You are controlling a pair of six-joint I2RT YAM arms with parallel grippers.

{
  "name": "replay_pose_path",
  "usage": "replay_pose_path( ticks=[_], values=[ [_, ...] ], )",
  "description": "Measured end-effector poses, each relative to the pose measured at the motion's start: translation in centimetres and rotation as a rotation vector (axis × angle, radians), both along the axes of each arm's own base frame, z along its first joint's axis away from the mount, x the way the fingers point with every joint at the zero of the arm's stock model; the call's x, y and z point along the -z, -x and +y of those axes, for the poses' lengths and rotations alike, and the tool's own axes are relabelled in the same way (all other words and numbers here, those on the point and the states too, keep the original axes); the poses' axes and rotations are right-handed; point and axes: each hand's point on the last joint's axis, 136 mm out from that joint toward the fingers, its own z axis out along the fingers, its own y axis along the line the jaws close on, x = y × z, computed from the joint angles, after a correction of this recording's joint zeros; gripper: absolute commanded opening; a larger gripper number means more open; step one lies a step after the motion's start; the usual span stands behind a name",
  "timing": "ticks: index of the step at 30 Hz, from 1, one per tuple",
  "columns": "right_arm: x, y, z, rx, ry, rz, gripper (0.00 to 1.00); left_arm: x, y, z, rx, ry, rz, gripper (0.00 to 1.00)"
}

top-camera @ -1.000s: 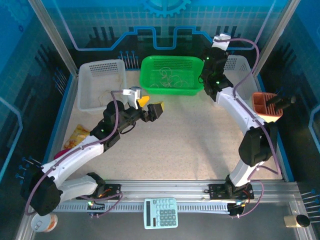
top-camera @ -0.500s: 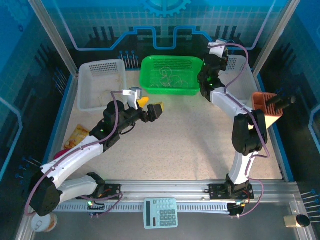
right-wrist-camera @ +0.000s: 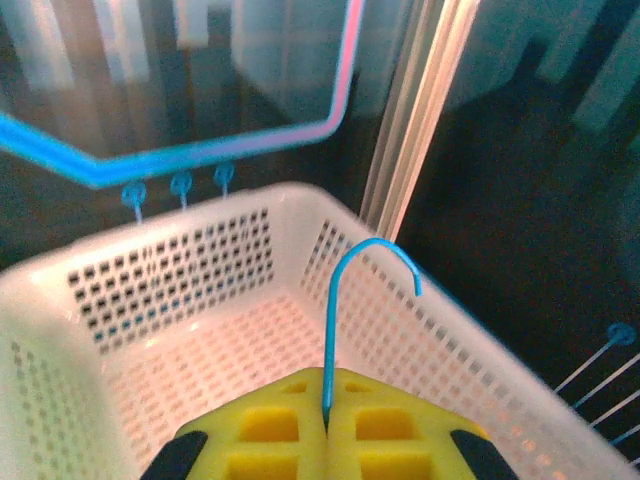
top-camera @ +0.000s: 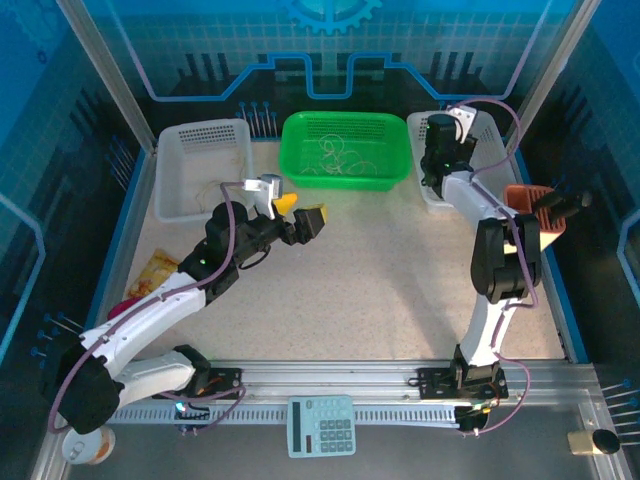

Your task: Untangle the cables

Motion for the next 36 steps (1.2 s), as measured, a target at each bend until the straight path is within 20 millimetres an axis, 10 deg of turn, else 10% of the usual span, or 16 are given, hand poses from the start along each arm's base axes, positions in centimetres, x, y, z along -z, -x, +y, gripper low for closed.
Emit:
replay_pose_path(
  ticks=[3, 7, 15, 27, 36],
  values=[
    [2.0, -0.1, 0.4, -0.038, -0.077, 0.075, 0.70, 0.0, 0.0, 0.0, 0.000, 0.001, 0.003, 0.99],
    [3.0, 0.2, 0.7, -0.077, -0.158, 0.135, 1.00, 0.4, 0.0, 0.0, -0.001, -0.003, 0.018, 0.99],
    [3.5, 1.3, 3.2, -0.197, -0.241, 0.191, 1.00, 1.2, 0.3, 0.7, -0.023, -0.033, 0.061, 0.99],
    [-3.5, 9.9, 12.1, -0.532, -0.306, 0.007, 1.00, 0.5, -2.4, 8.5, -0.354, -0.154, 0.019, 0.99],
    [2.9, 15.3, 10.5, -0.542, -0.196, 0.045, 1.00, 6.7, -4.0, 19.1, -0.688, -0.266, 0.044, 0.99]
  ],
)
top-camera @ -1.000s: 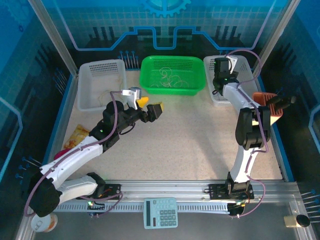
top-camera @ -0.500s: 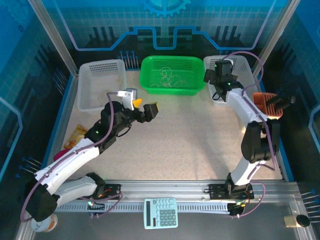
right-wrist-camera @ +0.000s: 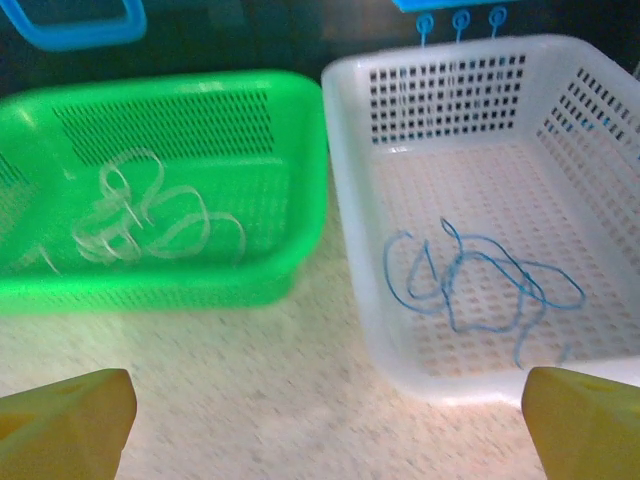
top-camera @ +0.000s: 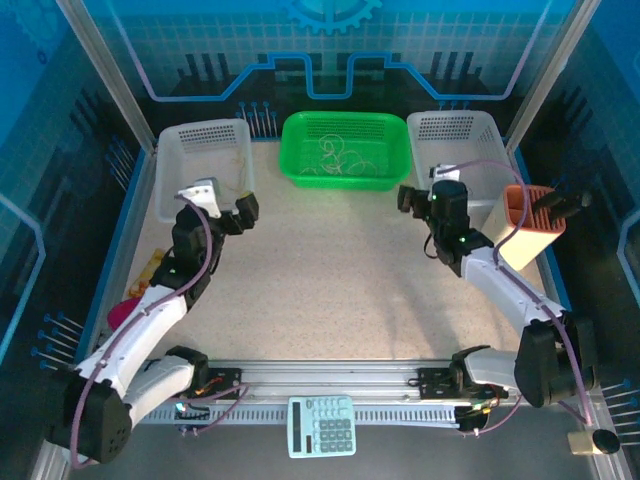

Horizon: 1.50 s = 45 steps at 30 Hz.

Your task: Untangle the cables

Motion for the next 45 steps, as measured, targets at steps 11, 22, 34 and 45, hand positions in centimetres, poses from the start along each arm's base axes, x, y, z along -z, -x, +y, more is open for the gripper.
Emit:
replay_pose_path(
  ticks=[11, 22, 34, 45],
  values=[
    [4.5, 2.5, -2.7, 0.026, 0.173, 0.031, 1.00, 10.0, -0.2, 3.8, -0.106, -0.219, 0.126, 0.99],
    [10.5, 2.5, -4.3, 0.039, 0.254, 0.034, 1.00, 13.7, -1.3, 5.5, -0.128, -0.220, 0.116, 0.99],
    [12.2, 1.6, -4.7, -0.021, 0.207, -0.047, 1.00, 15.8, -2.6, 5.0, -0.025, -0.163, 0.092, 0.99],
    [11.4, 0.5, -4.2, -0.061, 0.159, -0.069, 1.00, 15.4, -4.1, 4.1, 0.036, -0.150, 0.119, 0.99]
  ],
)
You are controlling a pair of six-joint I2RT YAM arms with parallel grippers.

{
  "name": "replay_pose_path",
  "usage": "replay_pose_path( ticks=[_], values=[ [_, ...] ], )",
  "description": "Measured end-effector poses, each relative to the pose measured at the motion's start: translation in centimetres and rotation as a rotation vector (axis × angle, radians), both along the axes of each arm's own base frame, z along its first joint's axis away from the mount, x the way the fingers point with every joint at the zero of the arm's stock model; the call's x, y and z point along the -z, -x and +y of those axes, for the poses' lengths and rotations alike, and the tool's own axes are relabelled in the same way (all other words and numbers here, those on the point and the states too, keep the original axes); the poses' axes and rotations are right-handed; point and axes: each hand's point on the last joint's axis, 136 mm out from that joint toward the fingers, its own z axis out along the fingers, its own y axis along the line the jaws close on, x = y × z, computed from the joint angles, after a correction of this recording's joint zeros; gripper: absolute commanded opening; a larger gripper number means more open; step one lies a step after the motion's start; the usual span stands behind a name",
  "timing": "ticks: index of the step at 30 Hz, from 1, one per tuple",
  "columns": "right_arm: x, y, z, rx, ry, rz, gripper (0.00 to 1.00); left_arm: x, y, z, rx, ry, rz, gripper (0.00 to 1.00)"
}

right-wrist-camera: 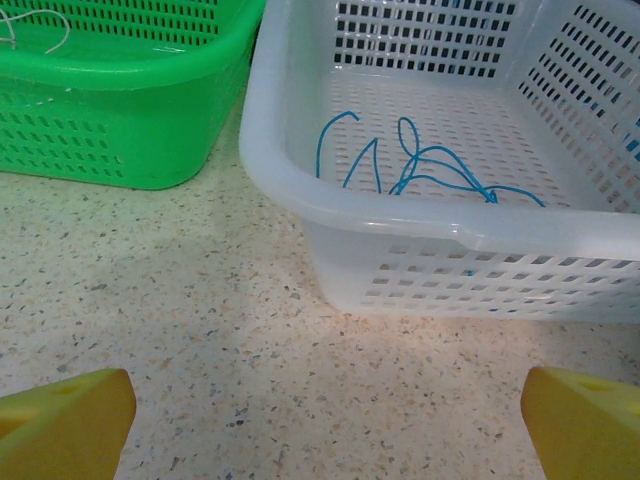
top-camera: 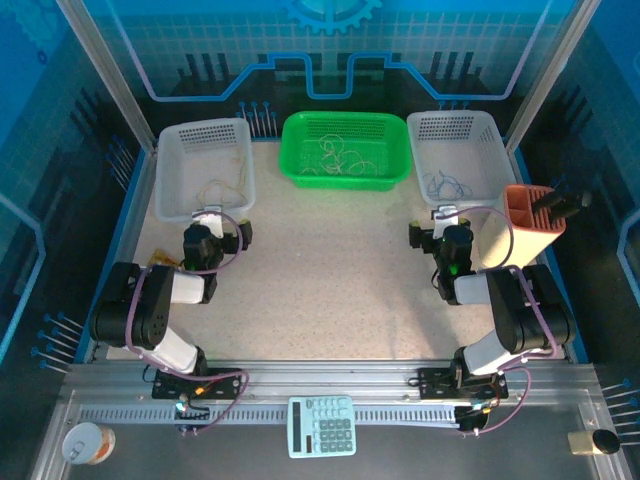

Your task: Untangle the cables

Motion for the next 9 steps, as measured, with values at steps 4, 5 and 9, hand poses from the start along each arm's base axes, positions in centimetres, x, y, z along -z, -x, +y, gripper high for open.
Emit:
replay_pose_path(
  ticks=[4, 5, 9],
  values=[
    [0.02, 0.00, 0.11, -0.006, -0.002, 0.001, 1.00, 0.25, 0.09, -0.06, 0.004, 0.001, 0.011, 0.99],
    [0.02, -0.01, 0.12, -0.007, -0.003, 0.001, 1.00, 0.26, 0.10, -0.08, 0.005, 0.002, 0.011, 0.99],
    [0.07, -0.02, 0.19, -0.016, -0.013, 0.003, 1.00, 0.27, 0.10, -0.12, 0.007, 0.002, 0.012, 0.99]
  ],
)
